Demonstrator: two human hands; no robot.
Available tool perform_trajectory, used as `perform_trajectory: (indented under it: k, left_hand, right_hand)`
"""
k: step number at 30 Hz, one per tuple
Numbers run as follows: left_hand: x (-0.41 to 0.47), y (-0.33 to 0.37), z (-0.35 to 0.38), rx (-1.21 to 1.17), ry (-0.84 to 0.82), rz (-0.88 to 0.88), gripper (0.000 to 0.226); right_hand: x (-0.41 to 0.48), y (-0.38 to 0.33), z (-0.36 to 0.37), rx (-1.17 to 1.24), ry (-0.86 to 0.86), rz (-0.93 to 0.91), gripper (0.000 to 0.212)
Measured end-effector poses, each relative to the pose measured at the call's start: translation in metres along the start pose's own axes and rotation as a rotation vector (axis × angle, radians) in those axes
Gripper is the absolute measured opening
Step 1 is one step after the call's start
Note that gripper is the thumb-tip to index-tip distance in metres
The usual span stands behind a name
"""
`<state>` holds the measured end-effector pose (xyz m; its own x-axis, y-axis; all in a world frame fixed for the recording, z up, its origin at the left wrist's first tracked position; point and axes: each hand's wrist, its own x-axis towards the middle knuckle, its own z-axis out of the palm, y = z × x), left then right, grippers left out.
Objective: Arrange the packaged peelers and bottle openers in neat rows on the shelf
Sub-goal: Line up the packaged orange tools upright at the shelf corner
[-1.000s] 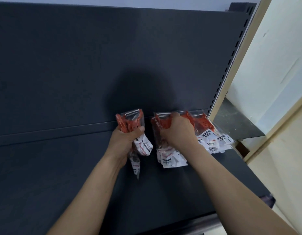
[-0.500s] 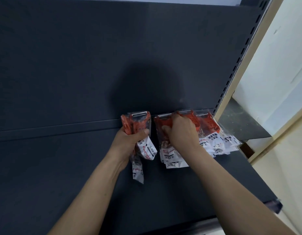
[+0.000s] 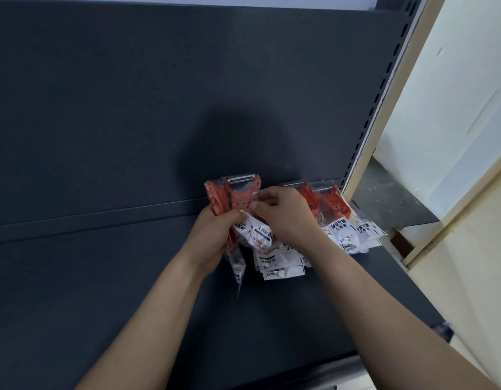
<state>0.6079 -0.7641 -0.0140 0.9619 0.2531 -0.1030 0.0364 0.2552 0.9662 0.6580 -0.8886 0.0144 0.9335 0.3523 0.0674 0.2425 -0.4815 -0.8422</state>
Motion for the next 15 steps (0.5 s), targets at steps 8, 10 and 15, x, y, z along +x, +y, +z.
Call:
perform_trajectory:
  k: [8, 10, 15]
  left_hand:
    - [0.000, 0.005, 0.014, 0.013, 0.022, -0.066, 0.023]
    - [0.003, 0.006, 0.013, 0.028, 0.125, -0.083, 0.015]
    - [0.008, 0.007, 0.012, 0.234, 0.199, -0.019, 0.025]
  right_hand:
    - [0.010, 0.005, -0.019, -0.008, 0.082, 0.058, 0.015]
    - [0.015, 0.009, -0.029, -0.036, 0.128, 0.056, 0.015]
    - [0.028, 0.023, -0.051, -0.063, 0.224, 0.113, 0.018]
